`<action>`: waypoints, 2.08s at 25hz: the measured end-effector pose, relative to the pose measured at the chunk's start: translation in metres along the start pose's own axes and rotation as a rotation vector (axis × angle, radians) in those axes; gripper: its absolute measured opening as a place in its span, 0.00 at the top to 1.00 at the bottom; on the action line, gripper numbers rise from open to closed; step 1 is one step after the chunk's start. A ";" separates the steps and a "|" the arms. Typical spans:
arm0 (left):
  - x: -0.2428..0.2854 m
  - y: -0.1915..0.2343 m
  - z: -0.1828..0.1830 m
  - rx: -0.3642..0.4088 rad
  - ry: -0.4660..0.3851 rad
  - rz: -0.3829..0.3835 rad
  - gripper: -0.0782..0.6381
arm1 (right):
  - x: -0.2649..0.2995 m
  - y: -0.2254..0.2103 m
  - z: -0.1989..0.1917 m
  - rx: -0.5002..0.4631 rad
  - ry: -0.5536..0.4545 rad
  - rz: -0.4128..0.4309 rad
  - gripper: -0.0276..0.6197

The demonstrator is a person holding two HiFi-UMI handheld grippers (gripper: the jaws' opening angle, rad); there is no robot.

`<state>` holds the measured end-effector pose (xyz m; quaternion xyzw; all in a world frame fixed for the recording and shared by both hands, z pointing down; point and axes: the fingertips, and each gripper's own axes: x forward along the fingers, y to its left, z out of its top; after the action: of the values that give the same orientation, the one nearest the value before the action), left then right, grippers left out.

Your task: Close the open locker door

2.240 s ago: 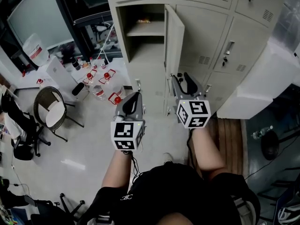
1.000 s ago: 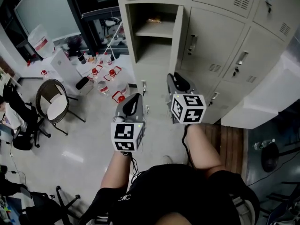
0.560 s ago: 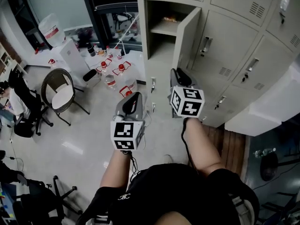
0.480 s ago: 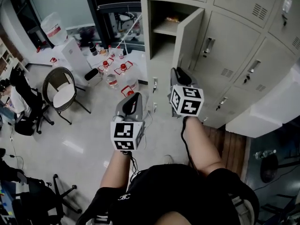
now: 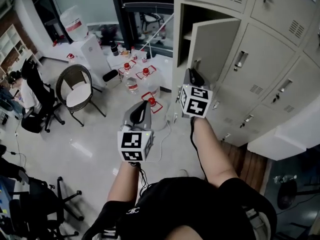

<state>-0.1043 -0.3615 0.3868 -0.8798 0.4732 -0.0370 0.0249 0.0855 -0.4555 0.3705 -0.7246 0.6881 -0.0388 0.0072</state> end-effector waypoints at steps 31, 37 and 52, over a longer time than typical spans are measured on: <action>0.027 0.082 -0.007 -0.007 0.086 0.243 0.89 | 0.180 -0.008 0.004 0.040 0.053 -0.052 0.92; 0.037 0.080 -0.013 -0.008 0.104 0.271 0.89 | 0.203 -0.020 -0.002 0.003 0.055 -0.037 0.92; 0.059 0.064 -0.007 -0.031 0.076 0.258 0.89 | 0.167 -0.032 0.023 -0.059 -0.065 0.066 0.94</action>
<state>-0.1254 -0.4464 0.3916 -0.8100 0.5834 -0.0594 -0.0019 0.1271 -0.6217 0.3571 -0.7022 0.7119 0.0053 0.0094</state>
